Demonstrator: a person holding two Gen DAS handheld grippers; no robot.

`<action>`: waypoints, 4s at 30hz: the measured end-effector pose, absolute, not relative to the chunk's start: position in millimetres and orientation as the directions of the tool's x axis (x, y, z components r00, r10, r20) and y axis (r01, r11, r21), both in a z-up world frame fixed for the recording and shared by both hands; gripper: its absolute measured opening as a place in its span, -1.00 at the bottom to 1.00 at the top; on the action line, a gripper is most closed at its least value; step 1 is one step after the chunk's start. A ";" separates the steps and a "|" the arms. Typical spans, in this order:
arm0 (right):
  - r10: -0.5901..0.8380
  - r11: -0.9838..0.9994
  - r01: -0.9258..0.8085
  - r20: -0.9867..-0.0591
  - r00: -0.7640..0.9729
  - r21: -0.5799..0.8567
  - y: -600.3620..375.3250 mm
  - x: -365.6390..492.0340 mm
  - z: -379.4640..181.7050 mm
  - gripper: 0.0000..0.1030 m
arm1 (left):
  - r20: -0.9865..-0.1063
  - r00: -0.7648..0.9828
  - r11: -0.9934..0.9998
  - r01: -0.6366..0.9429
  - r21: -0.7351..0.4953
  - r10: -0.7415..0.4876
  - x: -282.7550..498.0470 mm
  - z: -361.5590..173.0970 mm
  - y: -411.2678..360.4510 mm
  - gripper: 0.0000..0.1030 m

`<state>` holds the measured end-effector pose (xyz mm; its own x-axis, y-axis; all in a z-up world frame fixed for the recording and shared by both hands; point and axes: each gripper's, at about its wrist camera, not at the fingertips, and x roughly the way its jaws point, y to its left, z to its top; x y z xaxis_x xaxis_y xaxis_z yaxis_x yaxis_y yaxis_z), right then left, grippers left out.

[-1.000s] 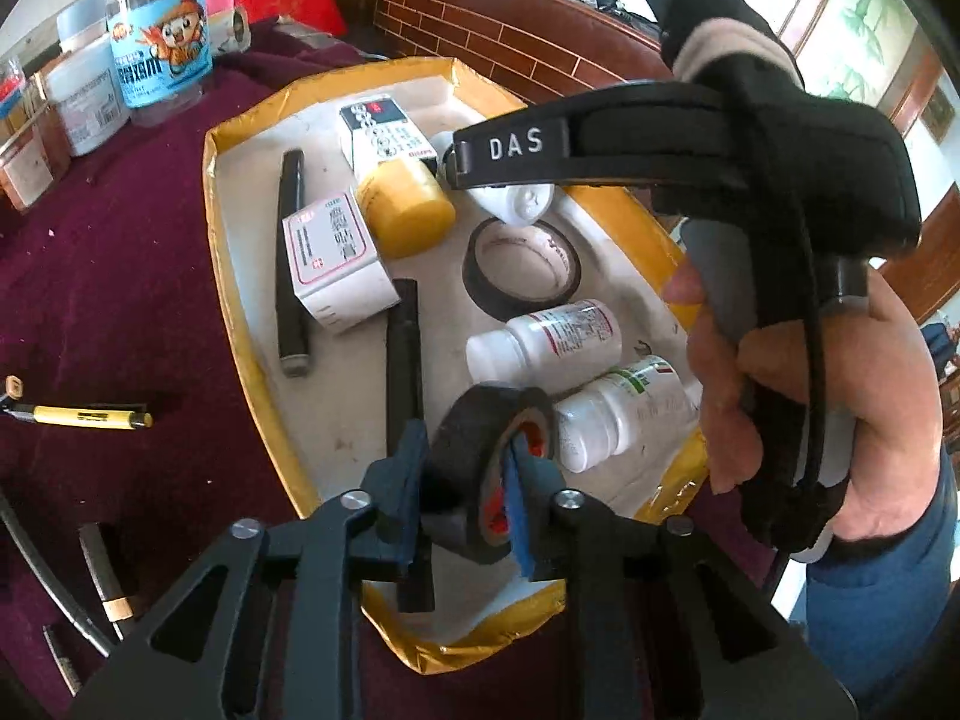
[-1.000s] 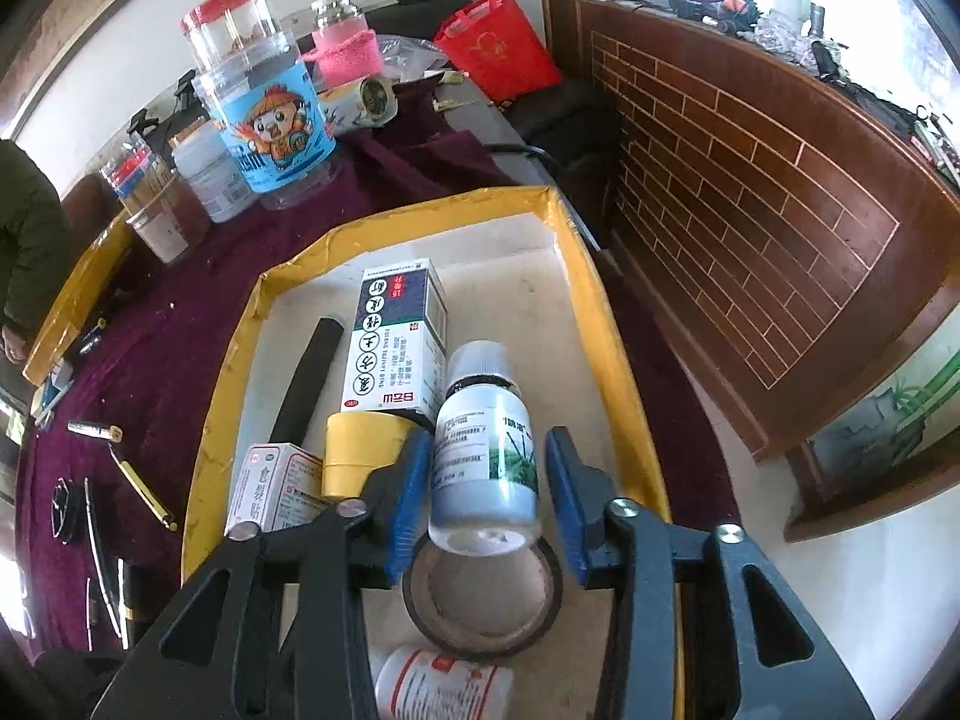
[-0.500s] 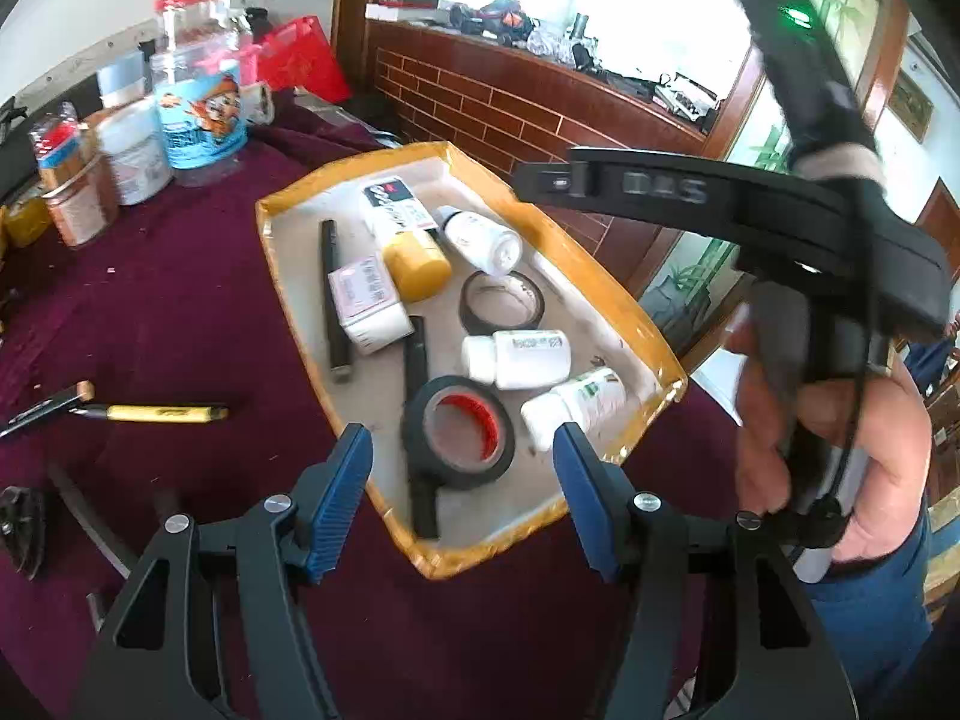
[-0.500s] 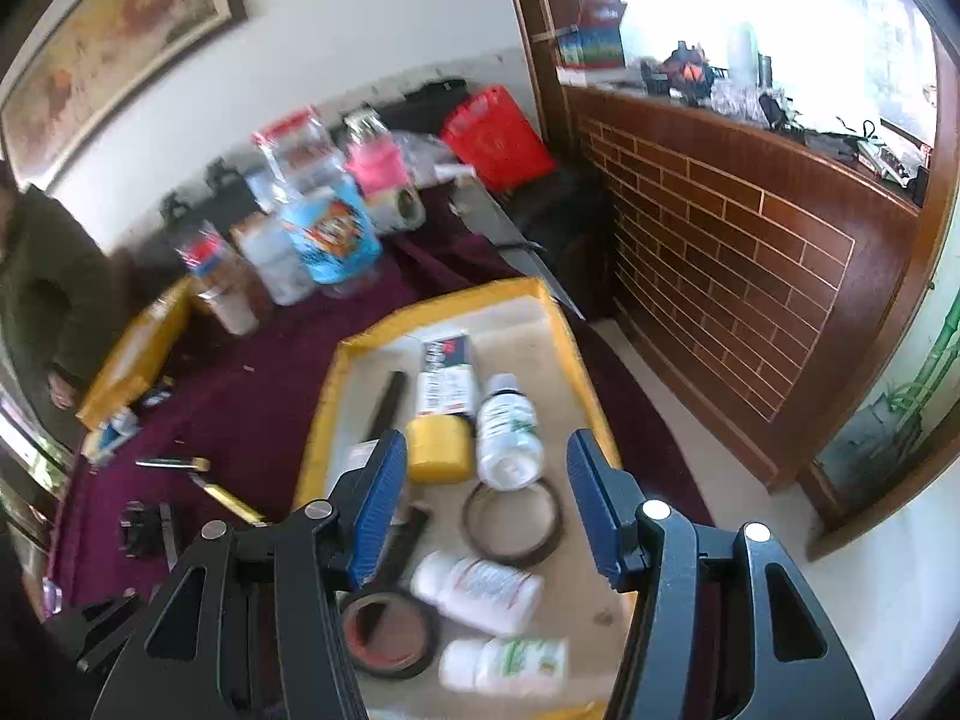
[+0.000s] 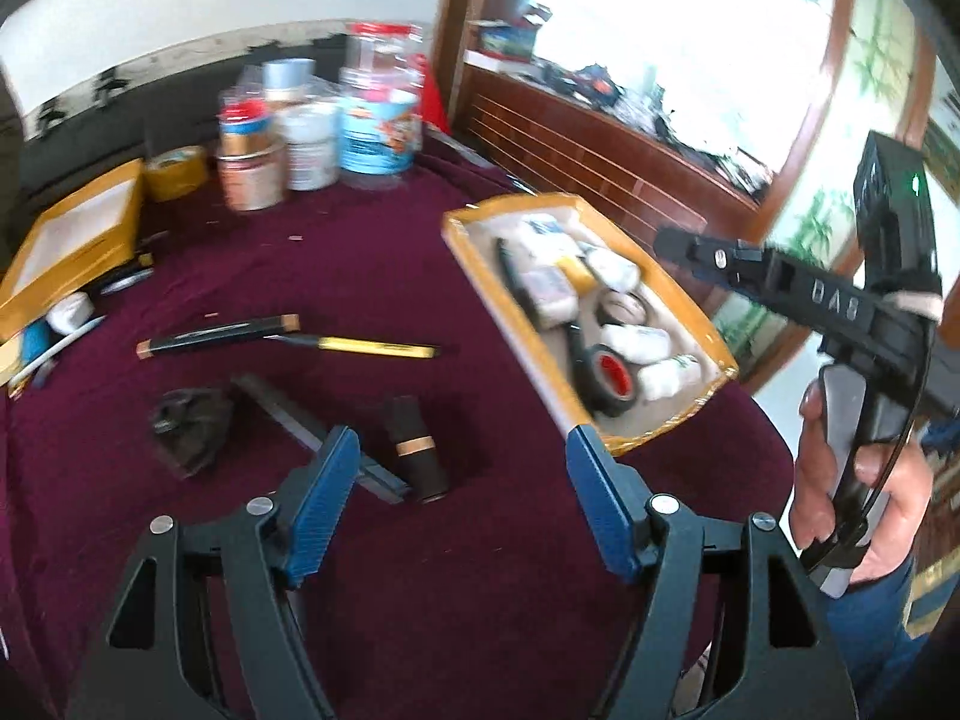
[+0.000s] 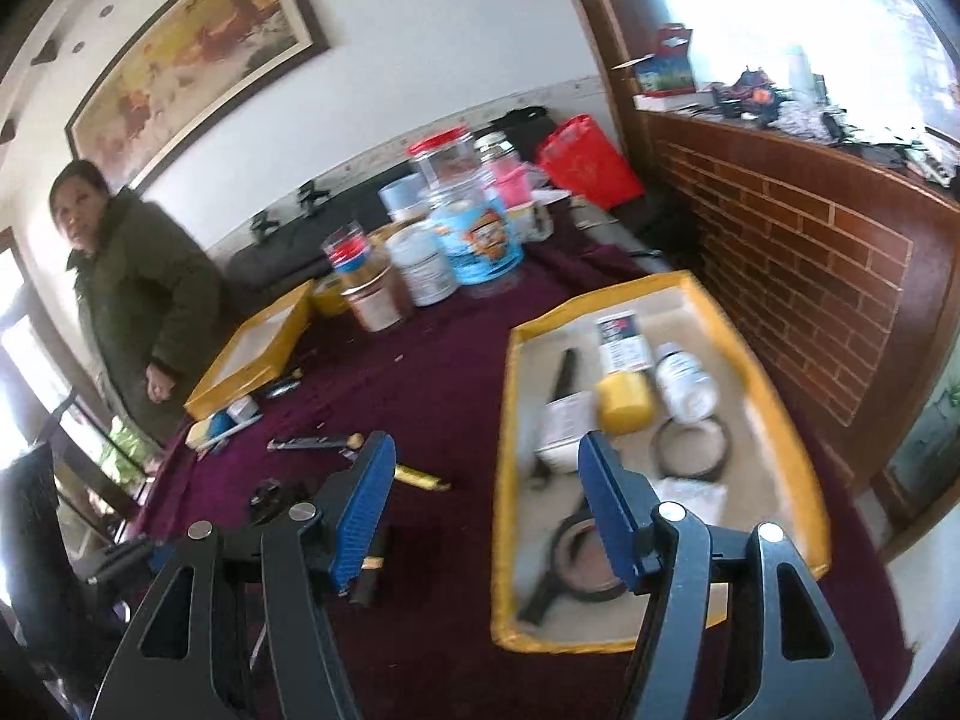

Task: Organize rigid objects
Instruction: 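Withdraw both open tools from the tray back to the remaining items, then grasp the black plastic holder with the left tool while the right tool grasps the black marker, then carry the black holder and black marker over the tray with both tools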

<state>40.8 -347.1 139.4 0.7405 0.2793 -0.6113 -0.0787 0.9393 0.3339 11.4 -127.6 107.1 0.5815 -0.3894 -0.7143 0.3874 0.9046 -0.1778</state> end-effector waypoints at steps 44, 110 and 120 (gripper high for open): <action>0.448 0.890 -0.219 -0.687 0.572 0.399 -258.7 11.2 67.5 0.27 | -0.858 0.495 0.989 0.120 -0.086 -0.135 73.4 38.1 -3.8 0.40; 0.494 0.856 -0.414 -0.728 0.476 0.310 -175.6 125.4 27.0 -0.76 | -0.803 0.565 0.982 0.120 -0.148 -0.190 108.5 33.3 -8.8 0.36; 0.491 0.863 -0.386 -0.722 0.487 0.326 -183.2 126.2 27.2 -0.76 | -0.799 0.569 0.981 0.119 -0.151 -0.192 107.1 33.6 -9.0 0.36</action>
